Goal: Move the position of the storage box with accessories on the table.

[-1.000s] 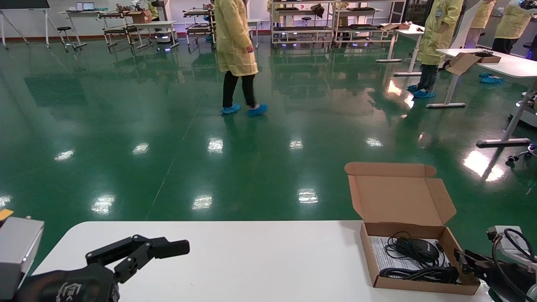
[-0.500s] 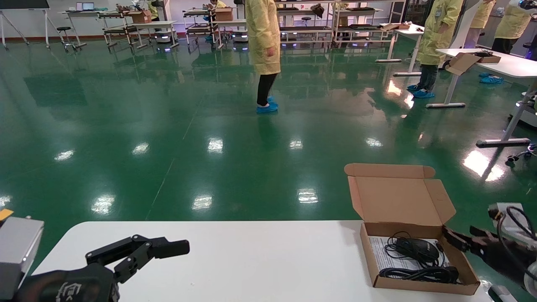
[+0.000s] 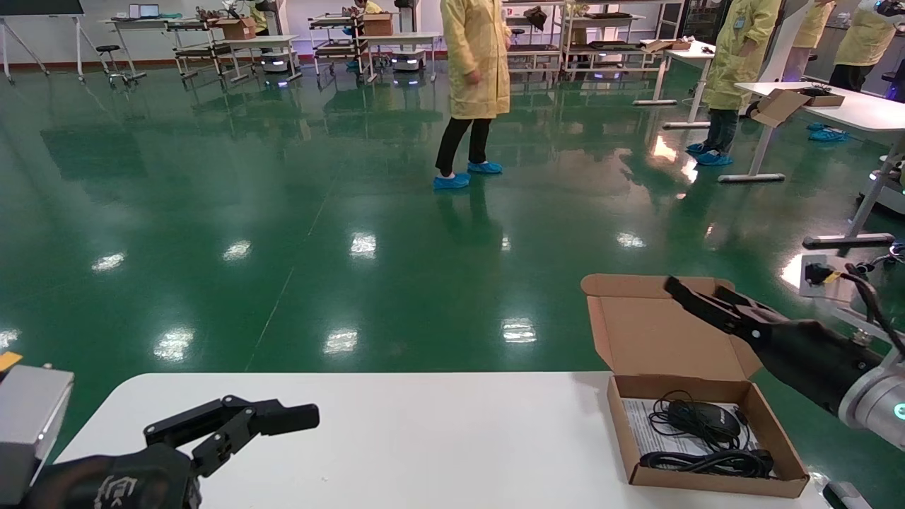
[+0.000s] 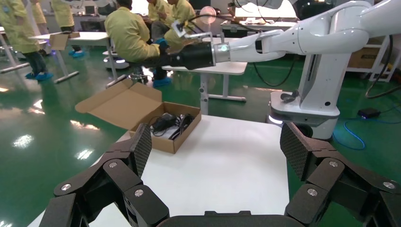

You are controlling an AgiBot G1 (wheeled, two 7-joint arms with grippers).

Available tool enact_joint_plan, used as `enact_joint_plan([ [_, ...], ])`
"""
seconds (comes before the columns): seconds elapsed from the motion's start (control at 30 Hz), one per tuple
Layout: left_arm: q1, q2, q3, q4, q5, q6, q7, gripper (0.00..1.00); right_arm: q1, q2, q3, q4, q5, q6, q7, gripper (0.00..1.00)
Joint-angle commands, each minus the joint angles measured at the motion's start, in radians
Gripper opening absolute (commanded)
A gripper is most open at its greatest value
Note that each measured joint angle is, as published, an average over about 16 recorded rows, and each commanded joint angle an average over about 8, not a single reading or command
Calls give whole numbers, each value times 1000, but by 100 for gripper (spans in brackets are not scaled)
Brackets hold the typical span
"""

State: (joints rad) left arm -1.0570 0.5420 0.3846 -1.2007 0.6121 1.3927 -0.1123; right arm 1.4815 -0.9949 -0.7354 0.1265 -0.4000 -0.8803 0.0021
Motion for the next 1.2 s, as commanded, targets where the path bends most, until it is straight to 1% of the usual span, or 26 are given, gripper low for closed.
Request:
enact_joint_plan([
  [0.03, 0, 0, 0, 0, 0, 0, 0, 100, -9, 0, 19, 14, 29, -68, 3, 100],
  [0.1, 0, 0, 0, 0, 0, 0, 0, 100, -18, -12, 37, 21, 59, -124, 19, 100],
  [0.17, 0, 0, 0, 0, 0, 0, 0, 100, -25, -23, 49, 26, 81, -163, 33, 100],
  [0.3, 0, 0, 0, 0, 0, 0, 0, 100, -32, -35, 63, 30, 106, -200, 47, 100],
  [0.47, 0, 0, 0, 0, 0, 0, 0, 100, -32, -28, 58, 30, 94, -181, 41, 100],
  [0.57, 0, 0, 0, 0, 0, 0, 0, 100, -38, -20, 62, 47, 82, -181, 41, 100],
  [0.7, 0, 0, 0, 0, 0, 0, 0, 100, -57, 0, 83, 105, 63, -206, 48, 100],
  [1.2, 0, 0, 0, 0, 0, 0, 0, 100, -151, 103, 183, 388, -43, -316, 85, 100],
])
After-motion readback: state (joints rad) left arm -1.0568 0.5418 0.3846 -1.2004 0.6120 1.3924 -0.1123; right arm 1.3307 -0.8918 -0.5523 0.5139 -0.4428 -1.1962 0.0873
